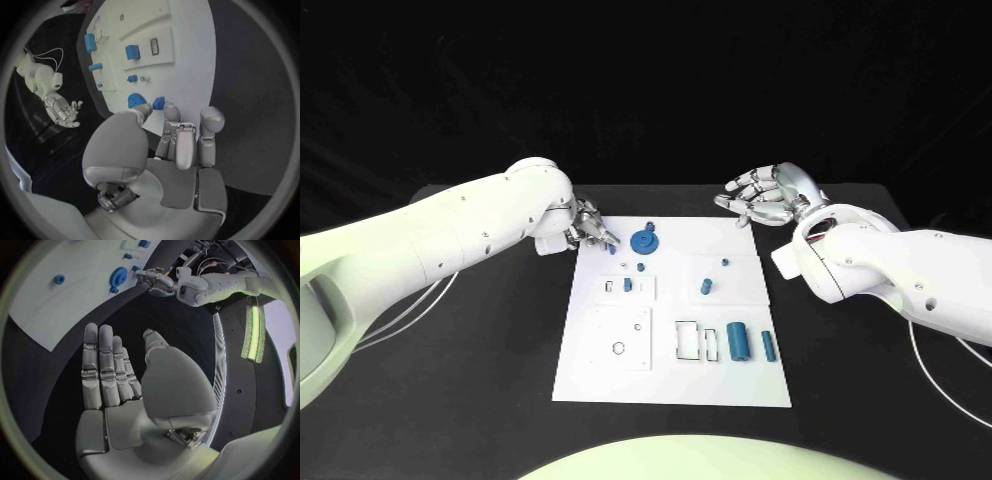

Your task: Assemble the parts on the task board

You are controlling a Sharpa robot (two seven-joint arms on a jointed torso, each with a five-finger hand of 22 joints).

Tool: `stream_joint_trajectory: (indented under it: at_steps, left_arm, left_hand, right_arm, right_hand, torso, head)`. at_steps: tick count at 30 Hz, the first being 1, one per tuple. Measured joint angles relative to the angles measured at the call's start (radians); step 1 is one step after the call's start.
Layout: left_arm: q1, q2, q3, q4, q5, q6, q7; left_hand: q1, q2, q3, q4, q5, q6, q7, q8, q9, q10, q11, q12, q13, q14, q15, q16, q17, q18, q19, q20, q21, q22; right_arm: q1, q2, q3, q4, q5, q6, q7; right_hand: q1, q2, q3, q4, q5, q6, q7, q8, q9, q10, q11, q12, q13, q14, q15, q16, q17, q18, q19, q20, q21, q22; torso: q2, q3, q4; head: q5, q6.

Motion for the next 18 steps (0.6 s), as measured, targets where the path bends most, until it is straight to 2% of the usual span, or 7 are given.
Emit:
stream_joint_trajectory:
  at_steps: [7,10,12,18]
  left_arm:
    - [0.000,0.000,0.000,0.000,0.007,-0.002,0.004]
    - [0.000,0.000,0.001,0.000,0.012,-0.004,0.006]
    - [0.000,0.000,0.001,0.001,0.016,-0.005,0.008]
    - [-0.001,-0.003,0.000,0.004,0.028,-0.007,0.012]
  left_hand:
    - [0.063,0.018,0.027,-0.015,0.000,0.009,-0.009,0.005,0.000,0.010,-0.008,0.006,0.001,0.004,-0.004,0.000,0.000,0.000,0.004,-0.004,0.005,0.007]
    - [0.111,0.024,0.062,-0.042,-0.005,0.011,-0.011,0.010,0.000,0.016,-0.014,0.007,0.007,0.004,-0.012,0.000,0.000,0.000,0.009,-0.009,0.005,0.011]
    - [0.142,0.019,0.098,-0.066,-0.009,0.010,-0.010,0.014,-0.001,0.021,-0.015,0.007,0.008,0.005,-0.013,0.004,0.000,0.000,0.009,-0.009,0.011,0.015]
    - [0.172,0.006,0.137,-0.029,-0.014,-0.004,-0.004,0.048,0.000,0.034,-0.006,0.003,-0.001,0.005,-0.013,0.004,0.000,0.000,0.009,-0.009,0.016,0.027]
  right_arm:
    - [0.000,0.001,0.000,-0.001,0.000,0.001,0.000]
    - [0.000,0.002,0.000,-0.002,0.000,0.002,0.000]
    - [0.000,0.002,0.000,-0.002,0.000,0.002,0.000]
    - [0.000,0.003,0.000,-0.003,0.000,0.003,0.000]
  right_hand:
    - [0.000,0.000,0.000,0.000,0.000,0.000,0.000,0.000,0.000,0.001,0.001,0.000,0.000,0.000,0.000,0.000,0.000,0.000,0.000,0.000,0.000,0.000]
    - [0.000,0.000,0.000,0.000,0.000,0.000,0.000,0.000,-0.001,0.001,0.001,-0.004,-0.003,0.000,0.000,0.000,-0.001,0.000,0.000,0.000,0.000,-0.002]
    - [0.000,0.000,0.000,0.000,0.000,0.000,0.000,0.000,-0.001,0.001,0.001,-0.004,-0.003,0.000,0.000,0.000,-0.001,0.000,0.000,0.000,0.000,-0.002]
    - [0.000,0.000,0.000,0.000,0.000,0.000,0.000,0.000,-0.001,0.002,0.002,-0.004,-0.006,0.000,0.000,-0.004,-0.001,0.000,0.000,0.000,0.000,-0.005]
  torso:
    - [0.000,0.0000,0.0005]
    - [-0.001,0.0001,0.0005]
    - [-0.001,0.0002,0.0006]
    - [-0.001,0.0002,0.0006]
  head:
    - [0.000,-0.002]
    - [0.000,-0.003]
    - [0.000,-0.003]
    - [0.000,-0.004]
